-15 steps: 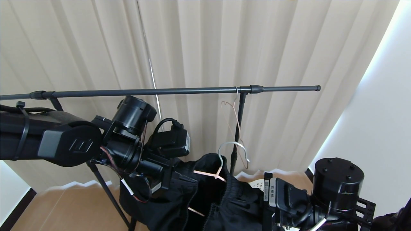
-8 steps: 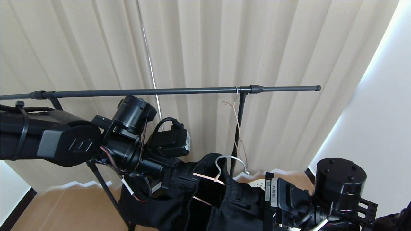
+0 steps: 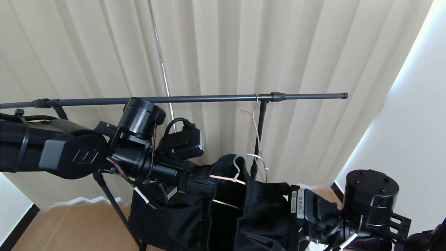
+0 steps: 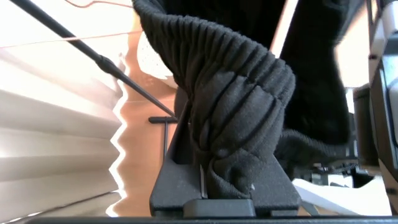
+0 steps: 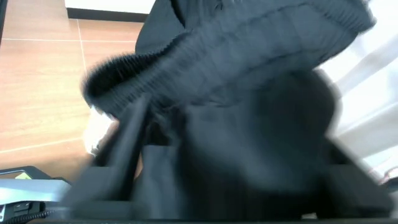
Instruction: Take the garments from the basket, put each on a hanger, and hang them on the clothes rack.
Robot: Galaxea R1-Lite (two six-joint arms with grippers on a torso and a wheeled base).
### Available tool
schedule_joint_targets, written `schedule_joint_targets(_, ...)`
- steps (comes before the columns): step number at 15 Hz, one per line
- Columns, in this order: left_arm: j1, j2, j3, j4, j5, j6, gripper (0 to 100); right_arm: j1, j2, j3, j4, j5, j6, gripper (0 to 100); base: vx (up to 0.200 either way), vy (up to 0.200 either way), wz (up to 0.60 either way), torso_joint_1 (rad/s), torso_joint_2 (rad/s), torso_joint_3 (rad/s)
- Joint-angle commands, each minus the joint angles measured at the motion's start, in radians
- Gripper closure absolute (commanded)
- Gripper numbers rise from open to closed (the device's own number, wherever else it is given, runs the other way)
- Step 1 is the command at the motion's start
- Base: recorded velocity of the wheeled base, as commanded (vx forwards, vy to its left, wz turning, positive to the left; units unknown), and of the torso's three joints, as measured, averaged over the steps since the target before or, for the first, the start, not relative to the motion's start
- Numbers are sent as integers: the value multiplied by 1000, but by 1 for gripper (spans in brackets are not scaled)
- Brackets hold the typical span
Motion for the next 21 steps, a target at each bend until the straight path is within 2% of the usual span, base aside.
schedule_joint_targets(1, 13, -6, 6, -2, 0, -3, 100, -29, 1, -4, 1, 18, 7, 0, 0, 0, 0, 0, 0, 0)
schedule_joint_targets(5, 50, -23, 20, -2, -2, -4, 100, -69, -5, -7, -29, 49, 21, 0, 0, 0, 0, 0, 0, 0)
schedule_joint_targets(6, 67, -37, 29, -4, -2, -12, 100, -77, -1, 1, -90, 56, 64, 0, 0, 0, 0, 0, 0, 0)
schedule_joint_targets(9, 118, -74, 45, -4, -2, -29, 100, -106, -2, 9, -124, 93, 98, 0, 0, 0, 0, 0, 0, 0)
schedule_joint_targets(11, 141, -106, 54, -4, -3, -64, 100, -140, -2, 6, -124, 152, 103, 0, 0, 0, 0, 0, 0, 0)
schedule_joint_targets(14, 162, -143, 72, -4, -32, -98, 100, -186, -4, -7, -125, 167, 132, 0, 0, 0, 0, 0, 0, 0)
schedule_joint_targets(16, 177, -167, 74, -4, -37, -116, 100, -247, 5, -31, -124, 207, 159, 0, 0, 0, 0, 0, 0, 0)
schedule_joint_targets(18, 177, -195, 68, -4, -37, -164, 100, -291, 48, -64, -125, 216, 167, 0, 0, 0, 0, 0, 0, 0)
schedule_joint_targets(21, 179, -207, 72, -53, -38, -208, 100, -311, 84, -70, -125, 231, 167, 0, 0, 0, 0, 0, 0, 0)
